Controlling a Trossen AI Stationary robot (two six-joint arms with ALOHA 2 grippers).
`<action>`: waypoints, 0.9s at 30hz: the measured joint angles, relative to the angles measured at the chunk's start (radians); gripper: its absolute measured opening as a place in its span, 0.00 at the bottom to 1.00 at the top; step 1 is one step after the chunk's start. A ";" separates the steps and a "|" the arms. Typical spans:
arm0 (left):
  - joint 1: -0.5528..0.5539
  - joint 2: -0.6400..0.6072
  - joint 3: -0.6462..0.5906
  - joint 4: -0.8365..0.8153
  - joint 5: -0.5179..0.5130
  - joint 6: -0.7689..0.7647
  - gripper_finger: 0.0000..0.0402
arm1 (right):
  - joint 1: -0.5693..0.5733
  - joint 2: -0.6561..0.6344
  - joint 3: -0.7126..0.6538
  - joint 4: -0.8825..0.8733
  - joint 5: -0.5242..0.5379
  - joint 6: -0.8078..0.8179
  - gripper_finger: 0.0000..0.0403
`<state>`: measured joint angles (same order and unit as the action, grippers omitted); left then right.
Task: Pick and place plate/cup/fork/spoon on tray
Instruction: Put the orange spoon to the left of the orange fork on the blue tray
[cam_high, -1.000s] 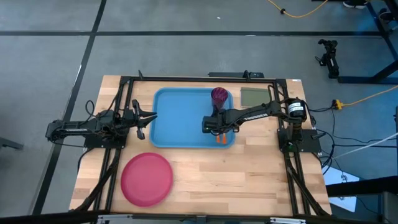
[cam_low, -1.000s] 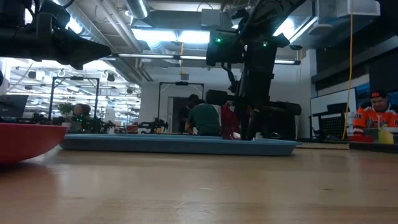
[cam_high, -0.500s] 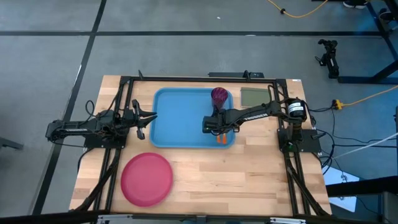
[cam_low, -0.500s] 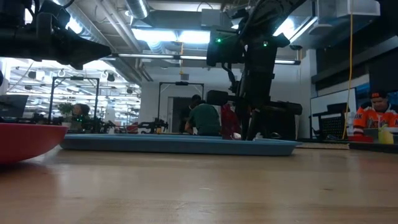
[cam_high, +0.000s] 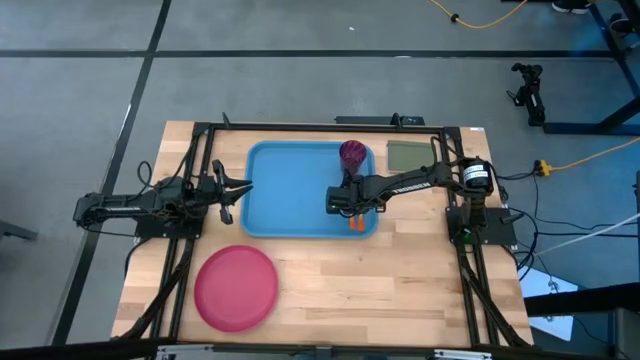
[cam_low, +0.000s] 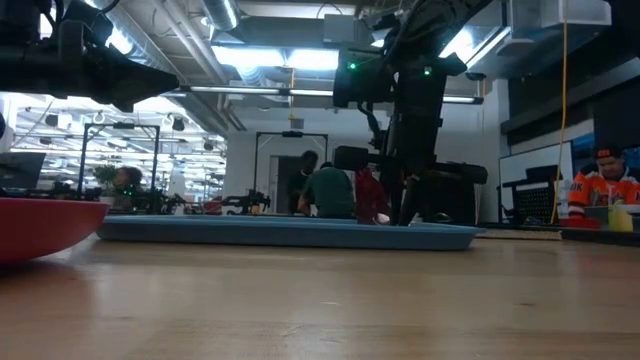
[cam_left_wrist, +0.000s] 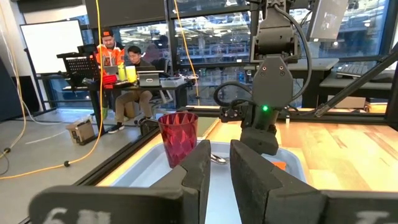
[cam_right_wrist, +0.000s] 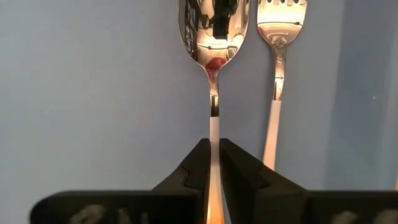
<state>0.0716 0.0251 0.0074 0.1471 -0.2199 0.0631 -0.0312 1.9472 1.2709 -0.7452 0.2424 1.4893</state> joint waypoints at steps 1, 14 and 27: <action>0.000 0.000 0.000 0.000 0.000 0.000 0.14 | 0.001 0.000 0.000 0.000 0.000 0.004 0.09; 0.000 0.000 0.000 0.000 0.000 0.000 0.14 | 0.003 0.000 0.000 -0.001 0.001 0.024 0.09; 0.000 0.000 0.000 0.000 0.000 0.000 0.14 | 0.003 0.000 0.000 -0.001 0.003 0.026 0.09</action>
<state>0.0716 0.0251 0.0078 0.1472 -0.2198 0.0631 -0.0284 1.9472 1.2709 -0.7464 0.2455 1.5152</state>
